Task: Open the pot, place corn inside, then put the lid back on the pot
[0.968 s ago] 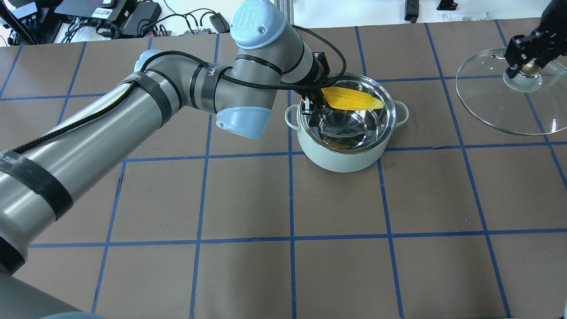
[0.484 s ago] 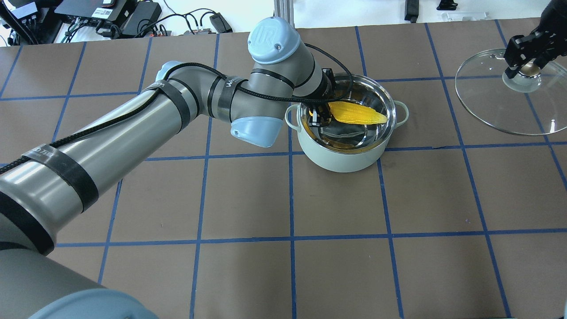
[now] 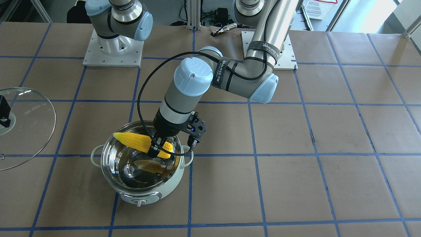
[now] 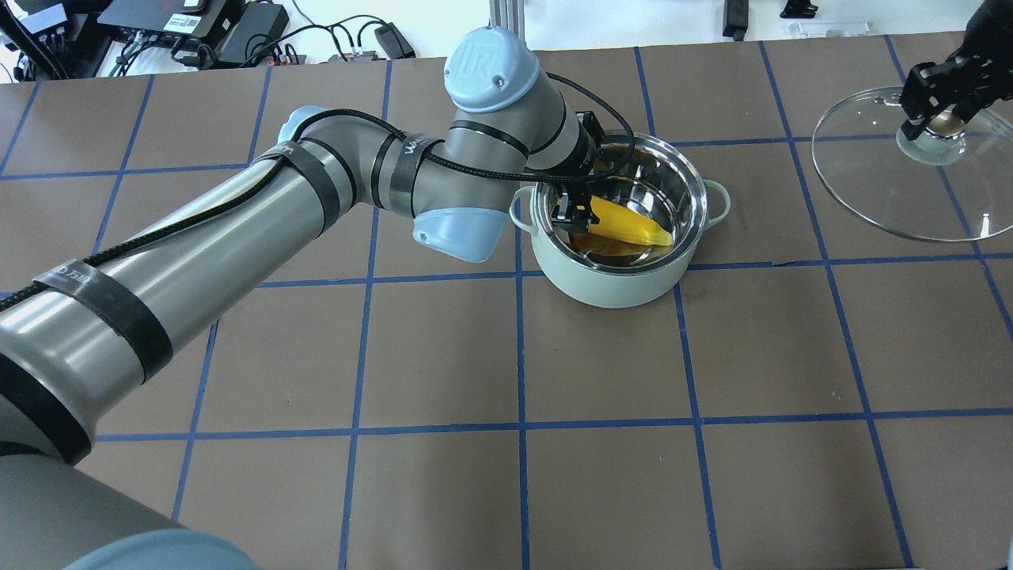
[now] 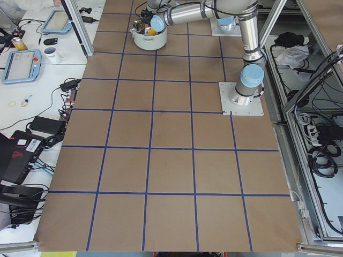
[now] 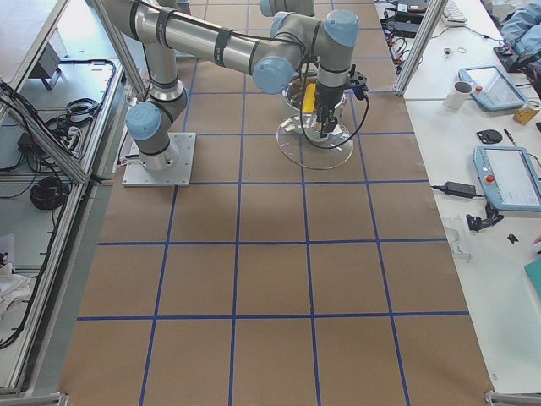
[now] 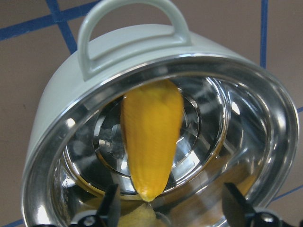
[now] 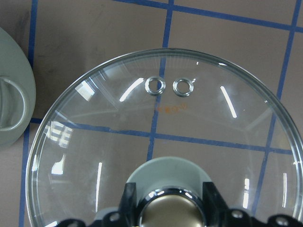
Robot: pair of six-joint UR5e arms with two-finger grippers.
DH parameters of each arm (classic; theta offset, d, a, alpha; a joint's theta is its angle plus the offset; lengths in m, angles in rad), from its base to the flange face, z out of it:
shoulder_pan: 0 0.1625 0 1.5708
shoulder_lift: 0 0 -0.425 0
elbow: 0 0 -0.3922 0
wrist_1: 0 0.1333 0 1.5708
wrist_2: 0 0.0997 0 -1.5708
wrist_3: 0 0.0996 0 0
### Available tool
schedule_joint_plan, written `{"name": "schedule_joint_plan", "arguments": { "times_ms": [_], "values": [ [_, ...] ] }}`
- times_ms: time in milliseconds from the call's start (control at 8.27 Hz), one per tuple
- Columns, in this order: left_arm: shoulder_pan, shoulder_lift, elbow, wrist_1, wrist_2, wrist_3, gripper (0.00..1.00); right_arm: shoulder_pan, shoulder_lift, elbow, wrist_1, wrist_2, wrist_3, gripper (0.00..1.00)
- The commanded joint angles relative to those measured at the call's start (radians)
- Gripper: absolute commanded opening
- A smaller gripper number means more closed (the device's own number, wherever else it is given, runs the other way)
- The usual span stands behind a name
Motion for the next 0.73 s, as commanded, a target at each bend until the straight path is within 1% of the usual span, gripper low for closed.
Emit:
{"name": "schedule_joint_plan", "arguments": {
  "times_ms": [0,242,484,605],
  "values": [
    [-0.003,0.029,0.001,0.002,0.003,-0.014,0.96,0.002,-0.007,-0.012,-0.001,0.023,0.009,0.18],
    [0.006,0.066,0.002,-0.001,-0.005,0.050,0.97,0.023,-0.010,-0.031,-0.003,0.032,0.029,0.19],
    [0.011,0.092,0.002,-0.016,-0.012,0.278,0.99,0.098,-0.013,-0.047,-0.009,0.032,0.105,0.20],
    [0.014,0.114,0.002,-0.024,-0.053,0.426,0.99,0.115,-0.015,-0.047,-0.010,0.032,0.140,0.20]
  ]
}}
